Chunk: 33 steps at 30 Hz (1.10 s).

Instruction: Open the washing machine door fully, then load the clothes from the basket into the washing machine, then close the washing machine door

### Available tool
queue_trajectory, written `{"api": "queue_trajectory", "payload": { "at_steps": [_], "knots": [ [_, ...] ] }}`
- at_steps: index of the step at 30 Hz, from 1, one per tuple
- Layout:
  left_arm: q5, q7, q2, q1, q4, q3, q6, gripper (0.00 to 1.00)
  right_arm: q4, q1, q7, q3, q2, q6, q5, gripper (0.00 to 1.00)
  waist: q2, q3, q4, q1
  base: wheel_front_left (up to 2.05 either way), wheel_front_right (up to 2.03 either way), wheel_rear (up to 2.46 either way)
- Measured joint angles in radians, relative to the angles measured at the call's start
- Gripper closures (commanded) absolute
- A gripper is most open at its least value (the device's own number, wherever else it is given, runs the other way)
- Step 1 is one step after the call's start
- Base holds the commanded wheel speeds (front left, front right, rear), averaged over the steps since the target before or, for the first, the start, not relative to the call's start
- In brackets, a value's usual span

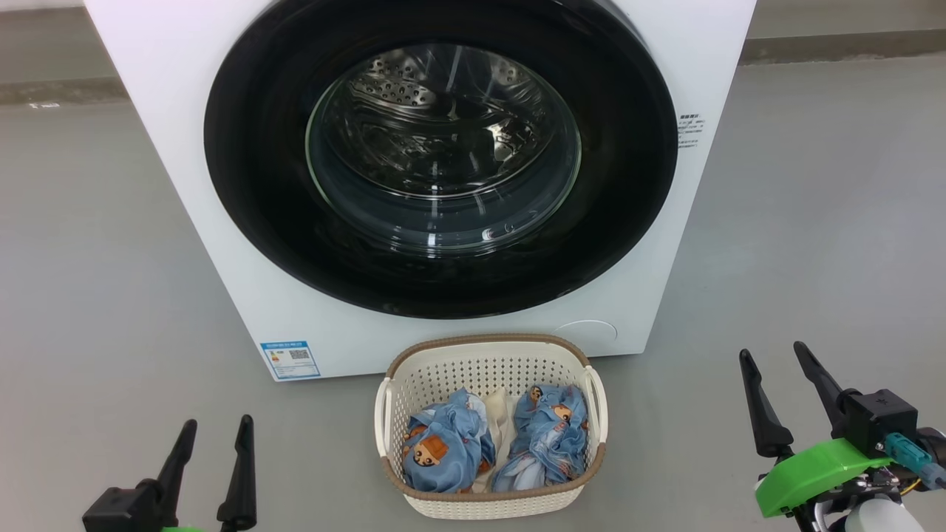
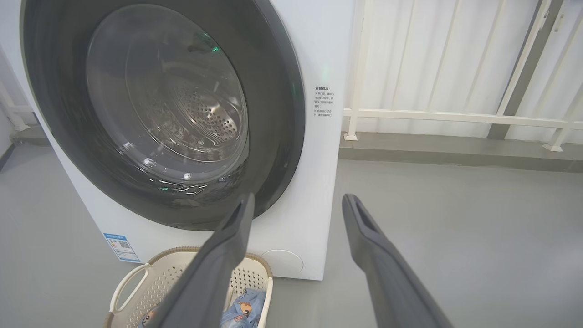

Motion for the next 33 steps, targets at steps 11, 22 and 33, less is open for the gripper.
{"api": "queue_trajectory", "payload": {
  "at_steps": [11, 22, 33],
  "knots": [
    [0.000, -0.001, -0.003, -0.004, 0.023, 0.017, 0.000, 0.00, -0.005, 0.001, 0.000, -0.031, 0.011, 0.000, -0.001, 0.00, 0.0000, -0.002, 0.003, 0.0000, 0.00, 0.00, 0.00],
    [0.013, -0.001, 0.008, -0.016, 0.044, 0.005, 0.001, 0.00, -0.015, 0.002, 0.000, -0.044, 0.019, 0.000, -0.001, 0.00, 0.0000, 0.000, 0.002, 0.0000, 0.07, 0.06, -0.13],
    [0.036, -0.001, 0.012, -0.017, 0.027, 0.012, 0.010, 0.00, -0.016, 0.002, 0.000, -0.045, 0.023, 0.000, -0.001, 0.00, 0.0000, 0.008, -0.004, 0.0000, 0.77, 0.77, -1.54]
  ]
}}
